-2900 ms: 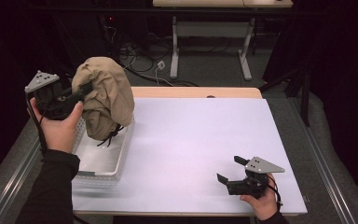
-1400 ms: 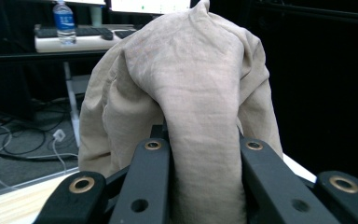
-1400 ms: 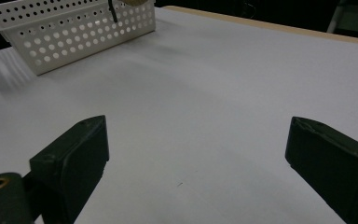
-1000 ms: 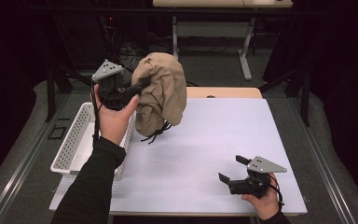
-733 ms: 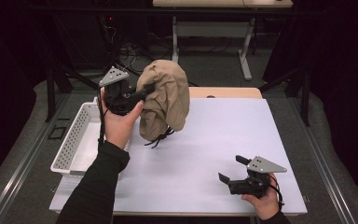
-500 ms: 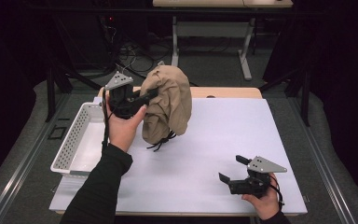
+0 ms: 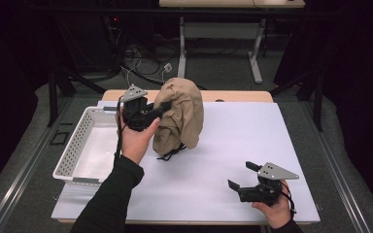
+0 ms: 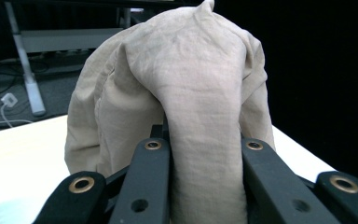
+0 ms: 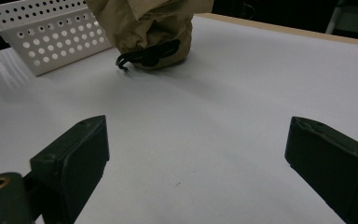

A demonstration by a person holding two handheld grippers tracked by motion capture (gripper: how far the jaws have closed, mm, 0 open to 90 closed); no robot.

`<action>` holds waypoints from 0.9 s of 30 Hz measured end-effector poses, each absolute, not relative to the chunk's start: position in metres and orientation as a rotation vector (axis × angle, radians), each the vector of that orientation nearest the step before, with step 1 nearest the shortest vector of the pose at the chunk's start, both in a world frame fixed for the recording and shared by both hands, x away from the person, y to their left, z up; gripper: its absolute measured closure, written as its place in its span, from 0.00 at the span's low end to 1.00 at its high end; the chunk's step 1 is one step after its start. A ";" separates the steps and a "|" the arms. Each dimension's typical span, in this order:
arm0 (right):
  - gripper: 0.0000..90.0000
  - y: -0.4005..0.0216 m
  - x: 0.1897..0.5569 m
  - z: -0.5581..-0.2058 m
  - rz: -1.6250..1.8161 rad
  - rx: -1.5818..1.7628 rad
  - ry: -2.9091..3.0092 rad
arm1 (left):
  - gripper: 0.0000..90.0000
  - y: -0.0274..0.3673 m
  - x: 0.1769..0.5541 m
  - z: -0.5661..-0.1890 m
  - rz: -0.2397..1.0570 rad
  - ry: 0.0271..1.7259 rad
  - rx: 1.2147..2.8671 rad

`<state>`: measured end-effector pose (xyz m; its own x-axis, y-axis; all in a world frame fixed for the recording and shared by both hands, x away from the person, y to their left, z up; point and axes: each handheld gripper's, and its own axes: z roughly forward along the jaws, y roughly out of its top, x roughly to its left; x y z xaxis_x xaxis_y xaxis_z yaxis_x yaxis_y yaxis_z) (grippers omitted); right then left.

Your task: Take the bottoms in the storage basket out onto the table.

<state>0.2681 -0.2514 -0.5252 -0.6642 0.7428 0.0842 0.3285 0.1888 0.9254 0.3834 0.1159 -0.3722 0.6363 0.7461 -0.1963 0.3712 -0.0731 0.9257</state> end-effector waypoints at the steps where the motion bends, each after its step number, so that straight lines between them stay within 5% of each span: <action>1: 0.07 -0.251 0.268 -0.525 1.474 1.004 2.084 | 0.90 0.115 0.383 -0.373 0.394 0.925 1.682; 27: 0.07 -0.252 0.268 -0.525 1.468 1.005 2.089 | 0.89 0.101 0.385 -0.433 0.262 0.980 1.713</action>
<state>0.2676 -0.2518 -0.5248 -0.6640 0.7433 0.0815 0.3284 0.1919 0.9248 0.3845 0.1015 -0.4326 0.6345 0.7164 -0.2902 0.4763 -0.0667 0.8768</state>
